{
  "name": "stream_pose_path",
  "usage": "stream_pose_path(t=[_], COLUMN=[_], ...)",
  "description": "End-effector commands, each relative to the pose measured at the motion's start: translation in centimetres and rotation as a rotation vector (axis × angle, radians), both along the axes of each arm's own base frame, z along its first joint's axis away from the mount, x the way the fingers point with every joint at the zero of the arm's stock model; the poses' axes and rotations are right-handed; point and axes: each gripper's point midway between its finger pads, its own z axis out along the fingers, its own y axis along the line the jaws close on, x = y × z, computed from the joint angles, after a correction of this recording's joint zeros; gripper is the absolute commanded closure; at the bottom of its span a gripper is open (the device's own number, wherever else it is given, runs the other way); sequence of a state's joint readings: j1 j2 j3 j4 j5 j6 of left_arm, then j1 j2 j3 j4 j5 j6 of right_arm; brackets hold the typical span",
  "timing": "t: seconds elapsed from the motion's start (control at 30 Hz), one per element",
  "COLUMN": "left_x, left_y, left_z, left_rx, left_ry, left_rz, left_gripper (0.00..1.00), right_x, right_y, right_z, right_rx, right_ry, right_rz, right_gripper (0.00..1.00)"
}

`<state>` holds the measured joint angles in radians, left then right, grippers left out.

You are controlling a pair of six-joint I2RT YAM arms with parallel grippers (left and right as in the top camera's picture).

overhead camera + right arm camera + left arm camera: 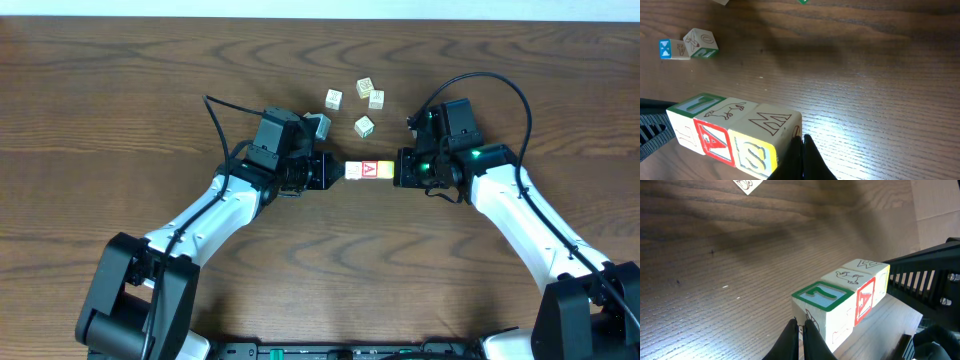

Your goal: Lift 3 blocks

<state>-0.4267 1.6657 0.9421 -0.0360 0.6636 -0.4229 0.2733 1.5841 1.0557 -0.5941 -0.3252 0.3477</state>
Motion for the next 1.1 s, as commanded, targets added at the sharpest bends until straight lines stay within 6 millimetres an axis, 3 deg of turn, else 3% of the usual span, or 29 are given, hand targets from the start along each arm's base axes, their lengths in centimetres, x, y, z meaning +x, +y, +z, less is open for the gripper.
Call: stream_pose_path(t=[0.0, 1.07], left_x=[-0.85, -0.78], left_y=[-1.83, -1.75], left_z=[2.21, 2.96], left_rx=[-0.064, -0.067], left_ry=[-0.023, -0.044], left_rz=[-0.064, -0.059], left_gripper=[0.93, 0.93], right_x=[-0.53, -0.59], right_y=[3.19, 3.35], right_z=[2.70, 3.50], right_rx=[0.110, 0.123], right_ry=[-0.036, -0.046], right_rz=[0.096, 0.102], right_gripper=[0.99, 0.99])
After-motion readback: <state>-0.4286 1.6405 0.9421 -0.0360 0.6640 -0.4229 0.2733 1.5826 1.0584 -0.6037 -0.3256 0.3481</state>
